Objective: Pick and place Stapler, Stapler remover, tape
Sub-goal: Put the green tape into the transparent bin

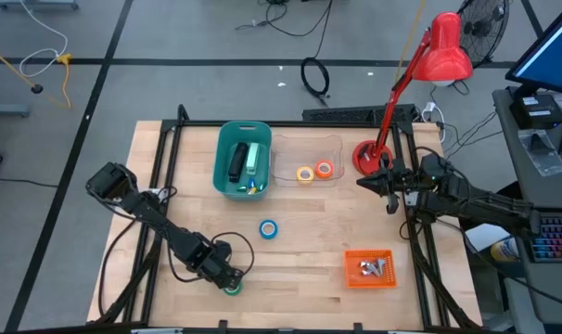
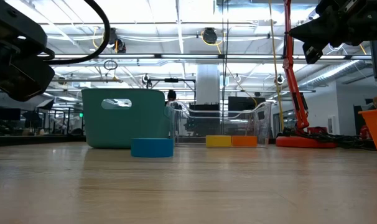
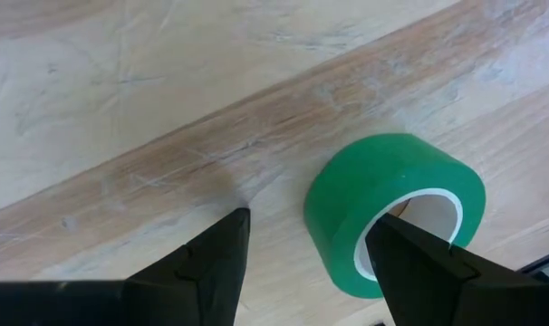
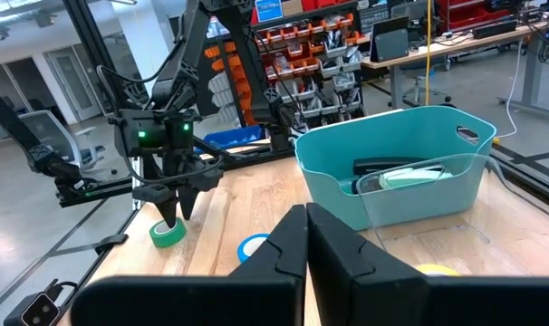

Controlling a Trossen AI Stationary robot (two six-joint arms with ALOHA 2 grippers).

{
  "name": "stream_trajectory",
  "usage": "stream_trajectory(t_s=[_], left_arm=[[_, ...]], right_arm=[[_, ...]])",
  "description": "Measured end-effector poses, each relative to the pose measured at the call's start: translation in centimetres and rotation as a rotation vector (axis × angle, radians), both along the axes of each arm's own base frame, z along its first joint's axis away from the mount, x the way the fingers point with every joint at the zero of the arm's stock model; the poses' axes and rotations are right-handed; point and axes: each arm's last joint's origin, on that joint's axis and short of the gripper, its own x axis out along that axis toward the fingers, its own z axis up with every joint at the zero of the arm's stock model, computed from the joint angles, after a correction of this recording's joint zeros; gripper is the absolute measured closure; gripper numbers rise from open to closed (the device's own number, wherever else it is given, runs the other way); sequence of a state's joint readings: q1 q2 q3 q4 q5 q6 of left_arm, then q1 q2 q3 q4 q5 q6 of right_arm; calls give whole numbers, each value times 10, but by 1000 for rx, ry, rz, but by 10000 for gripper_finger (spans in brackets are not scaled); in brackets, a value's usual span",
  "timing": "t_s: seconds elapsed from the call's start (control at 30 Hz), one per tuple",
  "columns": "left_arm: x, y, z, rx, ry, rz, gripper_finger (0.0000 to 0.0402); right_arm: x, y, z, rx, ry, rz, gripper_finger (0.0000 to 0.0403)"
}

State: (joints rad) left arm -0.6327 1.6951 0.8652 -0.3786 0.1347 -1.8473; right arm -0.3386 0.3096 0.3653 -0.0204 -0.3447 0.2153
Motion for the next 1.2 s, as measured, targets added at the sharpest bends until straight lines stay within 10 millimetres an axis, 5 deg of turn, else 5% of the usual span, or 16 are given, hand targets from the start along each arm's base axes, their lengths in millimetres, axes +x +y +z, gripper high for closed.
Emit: stream_trajectory(t_s=[0.33, 0.67, 0.8, 1.0, 1.2], left_arm=[[1, 0, 0, 18, -21, 37, 184], [2, 0, -1, 18, -20, 117, 359], [10, 0, 4, 38, -153, 143, 365], [31, 9, 43, 25, -525, 202, 365], [46, 57, 94, 283, -858, 292, 365]], right_arm=[[0, 0, 0, 0, 0, 1, 403], [0, 0, 0, -26, 0, 3, 403], [0, 0, 0, -26, 0, 3, 403], [0, 0, 0, -26, 0, 3, 403], [0, 0, 0, -21, -1, 3, 403]])
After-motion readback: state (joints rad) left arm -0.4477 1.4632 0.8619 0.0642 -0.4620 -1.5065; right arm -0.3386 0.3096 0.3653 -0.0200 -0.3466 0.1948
